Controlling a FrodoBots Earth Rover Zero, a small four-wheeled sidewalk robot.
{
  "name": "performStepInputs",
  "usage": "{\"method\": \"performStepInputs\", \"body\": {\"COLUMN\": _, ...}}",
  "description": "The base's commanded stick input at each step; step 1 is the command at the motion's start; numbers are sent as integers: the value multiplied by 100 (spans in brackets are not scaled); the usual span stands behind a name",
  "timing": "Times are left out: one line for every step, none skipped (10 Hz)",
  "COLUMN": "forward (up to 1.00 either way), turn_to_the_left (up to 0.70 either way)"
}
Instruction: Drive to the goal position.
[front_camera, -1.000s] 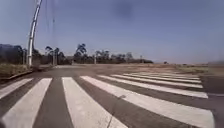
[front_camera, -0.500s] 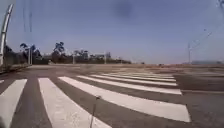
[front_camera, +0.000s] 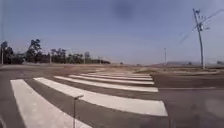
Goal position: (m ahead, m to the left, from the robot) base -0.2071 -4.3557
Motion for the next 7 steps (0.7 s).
{"method": "performStepInputs", "body": {"forward": 0, "turn_to_the_left": -45}}
{"method": "performStepInputs", "body": {"forward": 0, "turn_to_the_left": -45}}
{"method": "performStepInputs", "body": {"forward": 0, "turn_to_the_left": -45}}
{"method": "performStepInputs", "body": {"forward": 0, "turn_to_the_left": -45}}
{"method": "performStepInputs", "body": {"forward": 0, "turn_to_the_left": -45}}
{"method": "performStepInputs", "body": {"forward": 0, "turn_to_the_left": -45}}
{"method": "performStepInputs", "body": {"forward": 0, "turn_to_the_left": -45}}
